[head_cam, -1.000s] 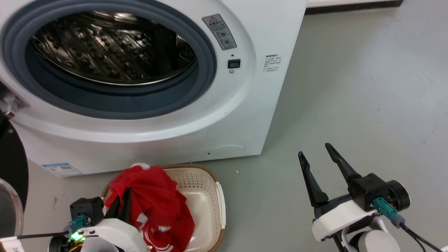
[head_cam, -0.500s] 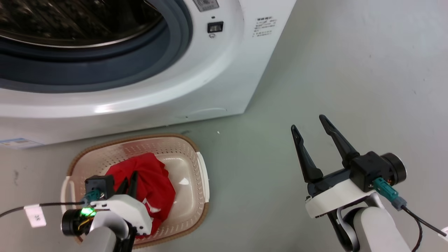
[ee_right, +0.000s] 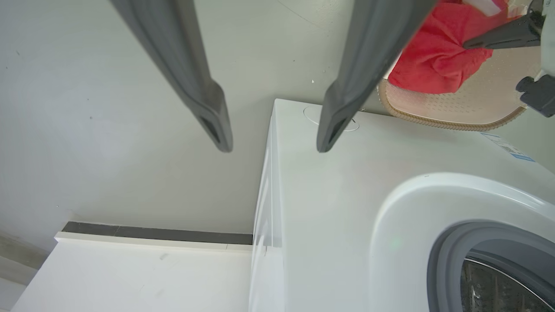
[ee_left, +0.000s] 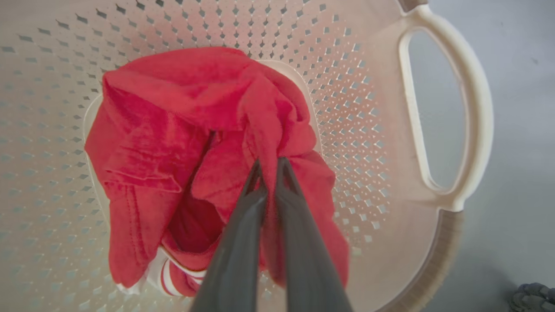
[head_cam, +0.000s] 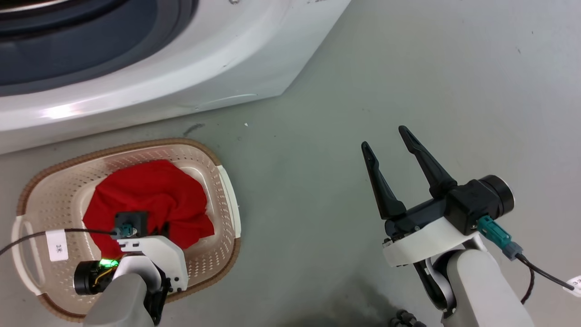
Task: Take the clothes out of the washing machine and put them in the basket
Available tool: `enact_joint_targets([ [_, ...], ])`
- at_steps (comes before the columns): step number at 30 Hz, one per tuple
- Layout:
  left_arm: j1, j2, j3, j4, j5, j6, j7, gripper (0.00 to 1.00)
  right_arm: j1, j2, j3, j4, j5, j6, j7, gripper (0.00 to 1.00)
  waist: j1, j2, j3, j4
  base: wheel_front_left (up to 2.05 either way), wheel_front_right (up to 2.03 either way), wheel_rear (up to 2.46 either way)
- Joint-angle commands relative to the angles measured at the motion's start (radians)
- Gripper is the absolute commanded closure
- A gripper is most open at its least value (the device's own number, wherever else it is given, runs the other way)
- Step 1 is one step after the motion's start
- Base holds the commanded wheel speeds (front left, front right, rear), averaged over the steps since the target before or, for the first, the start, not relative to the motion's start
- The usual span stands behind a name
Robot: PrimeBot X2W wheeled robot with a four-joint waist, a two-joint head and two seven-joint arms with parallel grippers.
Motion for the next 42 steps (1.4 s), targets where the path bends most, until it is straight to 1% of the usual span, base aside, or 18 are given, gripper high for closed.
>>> enact_joint_targets([
  [1, -0.033, -0.005, -0.001, 0.036, 0.003, 0.004, -0.004, 1.0, -0.02, 0.002, 0.009, 0.0, 0.011, -0.001, -0.006, 0.0, -0.0002, 0.0, 0.036, -0.02, 0.0, 0.0, 0.0],
  [9, -0.138, -0.013, -0.007, 0.198, 0.001, 0.019, 0.007, 1.0, -0.053, 0.002, 0.036, 0.004, 0.025, -0.001, -0.017, 0.0, -0.0002, 0.0, 0.095, -0.042, 0.0, 0.0, 0.0],
  [13, -0.151, -0.016, -0.001, 0.236, -0.01, 0.041, 0.017, 1.0, -0.064, 0.002, 0.045, 0.01, 0.032, -0.001, -0.018, 0.0, -0.0002, 0.0, 0.107, -0.046, 0.0, 0.0, 0.0],
  [18, -0.156, -0.023, 0.006, 0.251, -0.024, 0.043, 0.009, 1.0, -0.073, 0.002, 0.049, 0.017, 0.041, -0.001, -0.019, 0.0, -0.0002, 0.0, 0.107, -0.049, 0.0, 0.0, 0.0],
  [19, -0.156, -0.025, 0.007, 0.253, -0.028, 0.04, 0.001, 0.69, -0.073, 0.002, 0.048, 0.021, 0.04, -0.001, -0.019, 0.0, -0.0002, 0.0, 0.103, -0.048, 0.0, 0.0, 0.0],
  [20, -0.154, -0.029, 0.005, 0.256, -0.028, 0.035, -0.001, 0.02, -0.071, 0.002, 0.046, 0.025, 0.041, -0.001, -0.019, 0.0, -0.0002, 0.0, 0.096, -0.047, 0.0, 0.0, 0.0],
  [21, -0.149, -0.032, 0.003, 0.258, -0.029, 0.033, -0.002, 0.0, -0.069, 0.002, 0.045, 0.03, 0.043, -0.001, -0.019, 0.0, -0.0002, 0.0, 0.087, -0.044, 0.0, 0.0, 0.0],
  [25, -0.126, -0.043, -0.01, 0.264, -0.025, 0.017, -0.026, 0.0, -0.06, 0.002, 0.05, 0.048, 0.044, -0.001, -0.019, 0.0, -0.0002, 0.0, 0.025, -0.025, 0.0, 0.0, 0.0],
  [29, -0.101, -0.062, -0.008, 0.262, -0.037, -0.006, -0.067, 0.0, -0.037, 0.001, 0.042, 0.065, 0.038, -0.001, -0.019, 0.0, -0.0002, 0.0, -0.065, 0.005, 0.0, 0.0, 0.0],
  [35, -0.055, -0.093, 0.004, 0.233, -0.05, -0.035, -0.093, 0.0, 0.013, 0.001, 0.014, 0.103, 0.016, -0.001, -0.019, 0.0, -0.0002, 0.0, -0.206, 0.064, 0.0, 0.0, 0.0],
  [39, -0.017, -0.1, 0.028, 0.141, -0.046, -0.027, -0.096, 0.0, 0.049, 0.001, -0.015, 0.117, 0.007, -0.001, -0.013, 0.0, -0.0002, 0.0, -0.289, 0.103, 0.0, 0.0, 0.0],
  [42, 0.029, -0.108, 0.056, 0.042, -0.031, -0.009, -0.094, 0.0, 0.074, 0.001, -0.037, 0.123, -0.003, -0.001, -0.002, 0.0, -0.0002, 0.0, -0.338, 0.131, 0.0, 0.0, 0.0],
])
